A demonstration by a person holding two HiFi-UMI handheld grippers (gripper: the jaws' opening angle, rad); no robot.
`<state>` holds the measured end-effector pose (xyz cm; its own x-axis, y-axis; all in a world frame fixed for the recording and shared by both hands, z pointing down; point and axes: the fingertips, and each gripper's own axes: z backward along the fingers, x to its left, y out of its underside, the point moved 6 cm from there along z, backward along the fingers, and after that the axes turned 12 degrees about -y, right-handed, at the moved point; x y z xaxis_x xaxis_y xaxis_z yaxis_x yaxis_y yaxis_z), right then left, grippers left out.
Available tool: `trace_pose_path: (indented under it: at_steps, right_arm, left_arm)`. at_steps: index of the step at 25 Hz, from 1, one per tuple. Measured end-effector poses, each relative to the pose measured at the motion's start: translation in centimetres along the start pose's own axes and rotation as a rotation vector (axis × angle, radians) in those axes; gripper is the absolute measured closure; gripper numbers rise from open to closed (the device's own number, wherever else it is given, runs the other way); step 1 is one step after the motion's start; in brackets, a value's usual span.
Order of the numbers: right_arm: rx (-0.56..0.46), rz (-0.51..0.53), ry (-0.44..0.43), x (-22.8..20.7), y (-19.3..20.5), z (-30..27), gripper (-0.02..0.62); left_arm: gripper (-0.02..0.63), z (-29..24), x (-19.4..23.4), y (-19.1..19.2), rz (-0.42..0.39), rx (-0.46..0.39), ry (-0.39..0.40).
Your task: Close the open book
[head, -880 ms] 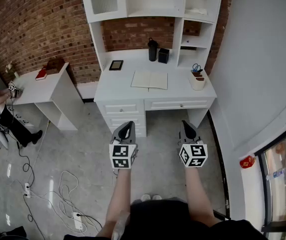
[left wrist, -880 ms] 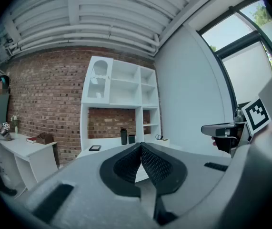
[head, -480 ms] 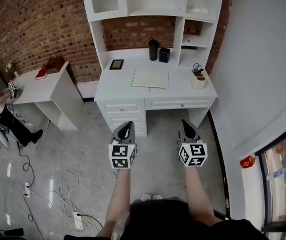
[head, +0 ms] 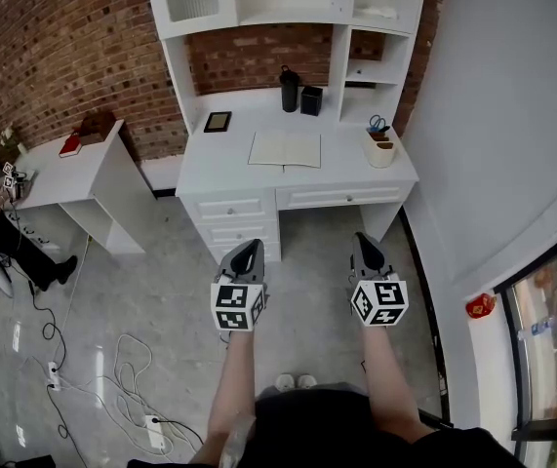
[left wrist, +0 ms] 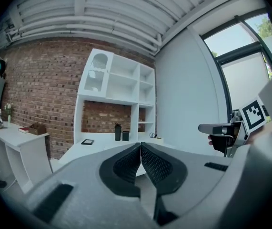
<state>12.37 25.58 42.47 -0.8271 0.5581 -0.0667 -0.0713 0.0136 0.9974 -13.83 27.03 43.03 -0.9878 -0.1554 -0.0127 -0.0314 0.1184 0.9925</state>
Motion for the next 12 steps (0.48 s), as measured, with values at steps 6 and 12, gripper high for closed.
trace_pose_path:
  at_steps: [6, 12]
  right_arm:
    - [-0.005, -0.006, 0.019, -0.7, 0.2, 0.7, 0.595]
    - [-0.011, -0.018, 0.044, -1.0, 0.3, 0.7, 0.597]
  left_arm:
    - [0.586, -0.3, -0.4, -0.1, 0.021, -0.030, 0.060]
    - [0.436, -0.7, -0.1, -0.3, 0.032, -0.066, 0.088]
